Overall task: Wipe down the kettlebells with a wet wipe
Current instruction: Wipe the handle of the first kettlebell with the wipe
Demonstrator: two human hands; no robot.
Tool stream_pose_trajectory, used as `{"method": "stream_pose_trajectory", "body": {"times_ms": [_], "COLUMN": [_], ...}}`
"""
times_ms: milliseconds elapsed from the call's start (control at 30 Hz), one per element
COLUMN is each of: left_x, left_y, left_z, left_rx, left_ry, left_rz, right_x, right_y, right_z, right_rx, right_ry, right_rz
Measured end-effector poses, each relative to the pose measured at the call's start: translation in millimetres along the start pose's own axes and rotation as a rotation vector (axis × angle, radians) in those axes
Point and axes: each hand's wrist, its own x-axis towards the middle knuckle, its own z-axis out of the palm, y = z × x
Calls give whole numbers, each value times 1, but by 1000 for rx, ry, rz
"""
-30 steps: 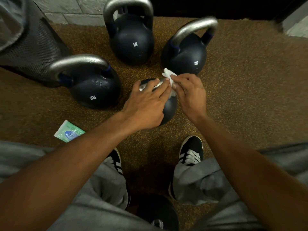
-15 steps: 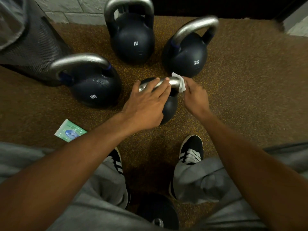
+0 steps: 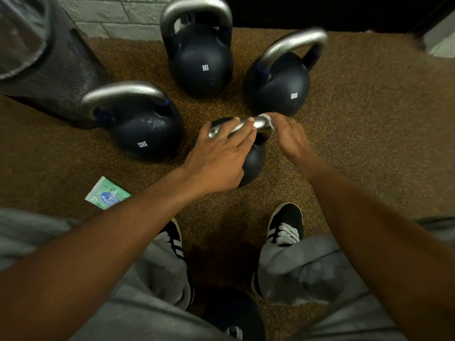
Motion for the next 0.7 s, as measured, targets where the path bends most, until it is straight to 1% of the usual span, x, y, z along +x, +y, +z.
{"method": "stream_pose_trajectory", "body": {"times_ms": [67,167,267,400,500,600,700], "left_x": [0,0,1,3,2,2,3], "left_y": [0,0,3,7,6,6,6], "left_z": [-1,-1,-3,-5,-4,-5,-7], "left_rx": [-11,-10,-1,-4,1,-4,-1], "left_ry": [-1,5,-2,-17,-15,-22,-26], "left_rz": [0,-6,-13,-23,-25,-18,-21], "right_x": [-5,-20,-37,-47,-31,-21,-26], "right_y": [2,12,20,27,29,18,13], "right_z": [2,8,15,30,28,22,22], "right_rx": [2,-105,-51,-88,-85,6,2], "right_ry": [7,74,138,235,238,196,174], "right_rz": [26,-25,-17,-176,-222,-125,0]}}
